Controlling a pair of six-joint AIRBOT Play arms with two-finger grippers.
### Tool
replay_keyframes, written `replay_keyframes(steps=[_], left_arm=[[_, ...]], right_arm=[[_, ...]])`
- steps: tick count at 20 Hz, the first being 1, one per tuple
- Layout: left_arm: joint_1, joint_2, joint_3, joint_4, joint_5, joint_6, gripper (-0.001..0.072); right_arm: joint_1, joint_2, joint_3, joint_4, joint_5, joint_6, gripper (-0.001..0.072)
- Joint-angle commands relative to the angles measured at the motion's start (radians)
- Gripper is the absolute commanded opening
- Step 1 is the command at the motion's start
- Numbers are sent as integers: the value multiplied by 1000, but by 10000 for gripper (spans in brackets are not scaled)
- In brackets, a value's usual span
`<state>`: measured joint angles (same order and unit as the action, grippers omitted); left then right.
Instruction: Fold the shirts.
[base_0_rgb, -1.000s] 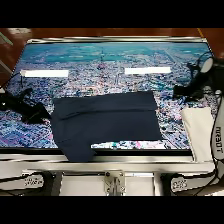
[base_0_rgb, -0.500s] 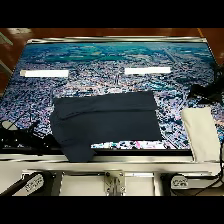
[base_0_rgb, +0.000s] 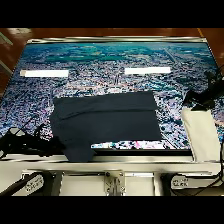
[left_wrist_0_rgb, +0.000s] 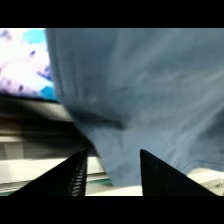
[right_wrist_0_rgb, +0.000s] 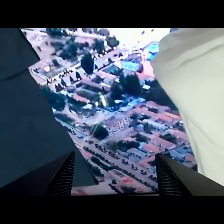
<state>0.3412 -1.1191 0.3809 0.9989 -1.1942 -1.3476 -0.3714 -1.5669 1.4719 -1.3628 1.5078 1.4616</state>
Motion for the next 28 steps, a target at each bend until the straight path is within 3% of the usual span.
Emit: replay_keyframes(steps=[1,2,4,5,11,19,21,23,24,26,28], left_arm=[[-53,-27,-14,-21,78,4,368],[-64,-37,-16,-24,89,4,311],[-69,-46,-15,-28,89,32,88],[-68,-45,-13,-28,82,49,36],[-67,6,37,-12,12,83,36],[-66,93,58,-13,-17,83,36],[-65,100,86,-13,-13,83,36],[-65,100,137,-13,-12,89,36],[-65,100,171,-13,-23,110,36],[-65,99,274,-12,-80,153,36],[-66,95,385,-13,-72,149,36]], right_arm=[[0,-1,-116,1,-6,2,626],[0,-1,-175,7,-10,3,626],[0,-1,-290,90,-23,-35,626],[0,-1,-336,146,-24,-71,626],[14,-1,-472,185,-33,-85,624],[222,-1,-554,195,-220,-51,601],[260,-1,-554,195,-224,-49,426],[281,2,-551,198,-203,-50,107],[281,9,-545,206,-195,-70,62],[281,53,-507,206,-211,-130,62],[281,98,-438,202,-280,-109,61]])
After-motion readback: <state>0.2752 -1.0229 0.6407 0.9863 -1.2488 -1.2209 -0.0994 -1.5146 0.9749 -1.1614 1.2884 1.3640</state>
